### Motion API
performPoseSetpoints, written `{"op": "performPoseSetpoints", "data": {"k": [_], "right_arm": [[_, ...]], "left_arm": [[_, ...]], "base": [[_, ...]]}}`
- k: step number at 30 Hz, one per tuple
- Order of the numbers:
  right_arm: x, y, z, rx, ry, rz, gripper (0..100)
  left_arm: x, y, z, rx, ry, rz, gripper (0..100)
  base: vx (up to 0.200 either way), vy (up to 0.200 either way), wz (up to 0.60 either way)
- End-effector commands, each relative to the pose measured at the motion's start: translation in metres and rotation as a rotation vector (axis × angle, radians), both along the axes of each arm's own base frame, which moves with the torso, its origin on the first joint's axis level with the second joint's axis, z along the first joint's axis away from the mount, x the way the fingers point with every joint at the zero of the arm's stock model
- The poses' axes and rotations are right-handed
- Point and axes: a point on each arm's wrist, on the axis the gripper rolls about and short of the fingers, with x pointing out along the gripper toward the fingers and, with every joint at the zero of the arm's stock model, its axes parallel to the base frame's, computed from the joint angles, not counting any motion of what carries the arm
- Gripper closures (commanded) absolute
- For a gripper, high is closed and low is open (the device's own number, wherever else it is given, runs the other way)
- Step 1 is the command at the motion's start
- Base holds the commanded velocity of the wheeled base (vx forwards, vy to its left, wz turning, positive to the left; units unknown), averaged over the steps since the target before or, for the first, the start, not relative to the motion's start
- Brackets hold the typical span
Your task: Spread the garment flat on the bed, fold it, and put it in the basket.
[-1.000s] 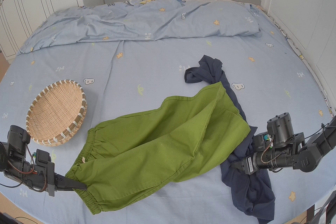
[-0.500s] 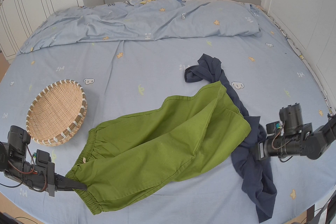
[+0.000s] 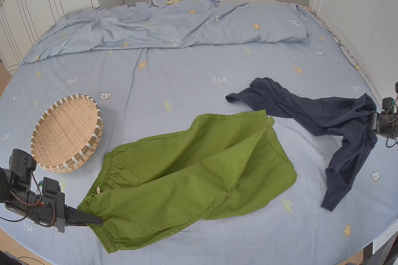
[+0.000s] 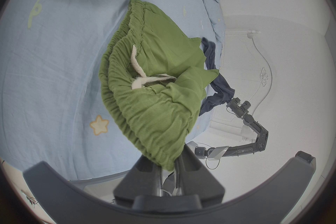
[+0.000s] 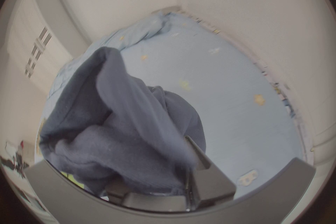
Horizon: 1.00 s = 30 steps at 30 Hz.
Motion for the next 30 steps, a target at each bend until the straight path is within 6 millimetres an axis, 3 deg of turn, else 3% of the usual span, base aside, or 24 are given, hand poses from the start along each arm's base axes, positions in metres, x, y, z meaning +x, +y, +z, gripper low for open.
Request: {"op": "performPoseSetpoints", "data": {"k": [1, 5, 11, 15, 18, 19, 21, 22, 24, 26, 30], "right_arm": [[-0.03, -0.069, 0.05, -0.01, -0.14, -0.242, 100], [-0.038, -0.1, 0.059, 0.023, -0.178, -0.371, 100], [-0.055, -0.124, 0.072, 0.052, -0.23, -0.433, 100], [-0.054, -0.117, 0.062, 0.086, -0.174, -0.398, 100], [-0.052, -0.105, 0.048, 0.107, -0.132, -0.296, 100], [-0.047, -0.093, 0.042, 0.127, -0.111, -0.212, 100], [-0.047, -0.093, 0.042, 0.127, -0.111, -0.212, 100], [-0.043, -0.077, 0.042, 0.139, -0.098, -0.155, 100], [-0.042, -0.071, 0.044, 0.138, -0.1, -0.139, 100], [-0.046, -0.059, 0.058, 0.124, -0.133, -0.107, 100], [-0.055, -0.053, 0.077, 0.102, -0.164, -0.11, 100]], "left_arm": [[-0.001, 0.0, -0.002, 0.0, 0.004, 0.001, 100], [-0.002, 0.0, -0.002, 0.005, -0.006, -0.01, 100], [-0.002, 0.0, -0.003, 0.009, -0.01, -0.02, 100], [-0.002, 0.0, -0.004, 0.011, -0.012, -0.023, 100], [-0.002, 0.0, -0.004, 0.012, -0.016, -0.026, 100], [-0.003, -0.001, -0.004, 0.012, -0.015, -0.028, 100], [-0.003, -0.001, -0.004, 0.012, -0.015, -0.028, 100], [-0.004, 0.0, -0.004, 0.014, -0.015, -0.026, 100], [-0.004, 0.0, -0.005, 0.013, -0.014, -0.026, 100], [-0.005, -0.001, -0.007, 0.024, -0.014, -0.034, 100], [-0.009, -0.001, -0.01, 0.05, -0.055, -0.068, 100]], "base": [[0.0, 0.0, 0.0], [0.0, 0.0, 0.0], [0.0, 0.0, 0.0], [0.0, 0.0, 0.0], [0.0, 0.0, 0.0], [0.0, 0.0, 0.0], [0.0, 0.0, 0.0], [0.0, 0.0, 0.0], [0.0, 0.0, 0.0], [0.0, 0.0, 0.0], [0.0, 0.0, 0.0]]}}
